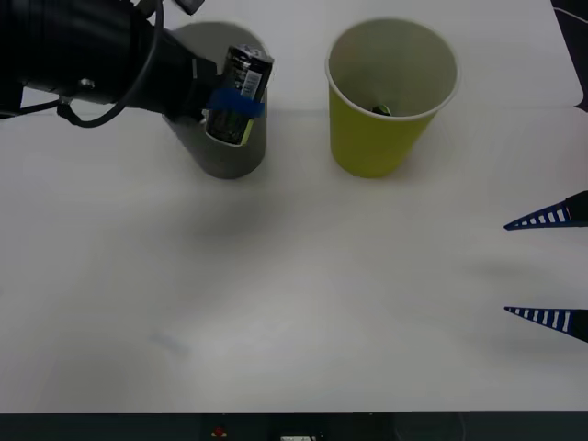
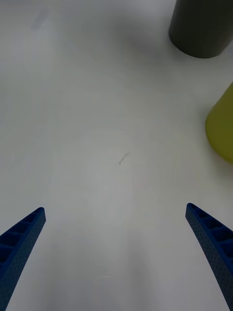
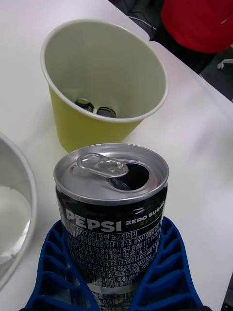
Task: Put the can into the green bin and the plastic bottle into the gray bin
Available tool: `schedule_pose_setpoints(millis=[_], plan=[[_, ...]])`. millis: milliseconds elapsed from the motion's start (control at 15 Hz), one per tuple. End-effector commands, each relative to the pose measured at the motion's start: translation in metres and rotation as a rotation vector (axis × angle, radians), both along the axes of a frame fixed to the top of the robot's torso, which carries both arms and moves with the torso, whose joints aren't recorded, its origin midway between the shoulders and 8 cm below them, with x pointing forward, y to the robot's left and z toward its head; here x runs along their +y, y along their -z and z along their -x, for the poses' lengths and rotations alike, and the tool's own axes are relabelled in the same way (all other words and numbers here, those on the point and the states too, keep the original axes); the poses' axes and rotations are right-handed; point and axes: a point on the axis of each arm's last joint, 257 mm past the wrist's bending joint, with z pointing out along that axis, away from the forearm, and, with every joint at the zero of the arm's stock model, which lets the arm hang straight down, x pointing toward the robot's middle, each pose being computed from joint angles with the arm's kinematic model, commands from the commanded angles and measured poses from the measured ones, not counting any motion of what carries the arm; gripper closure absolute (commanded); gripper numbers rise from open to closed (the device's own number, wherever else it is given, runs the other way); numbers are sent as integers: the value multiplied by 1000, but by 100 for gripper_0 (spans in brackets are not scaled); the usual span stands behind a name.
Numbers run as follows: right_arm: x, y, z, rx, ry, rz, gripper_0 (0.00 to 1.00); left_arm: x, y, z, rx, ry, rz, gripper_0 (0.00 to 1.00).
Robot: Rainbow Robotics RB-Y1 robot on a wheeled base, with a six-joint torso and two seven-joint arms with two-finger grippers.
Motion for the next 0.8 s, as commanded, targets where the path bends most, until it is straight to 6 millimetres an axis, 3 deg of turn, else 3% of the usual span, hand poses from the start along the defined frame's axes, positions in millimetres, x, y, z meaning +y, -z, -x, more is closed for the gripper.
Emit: schedule_pose_setpoints(millis=[67, 533, 800], plan=[[0, 0, 0, 0, 0, 0, 0, -25, -16, -18, 13, 12, -4, 100], [0, 0, 0, 0, 0, 0, 0, -88, -40, -58, -21, -4, -91, 100], [0, 0, 0, 0, 0, 0, 0, -121, -31, -69, -47, 13, -184, 100]])
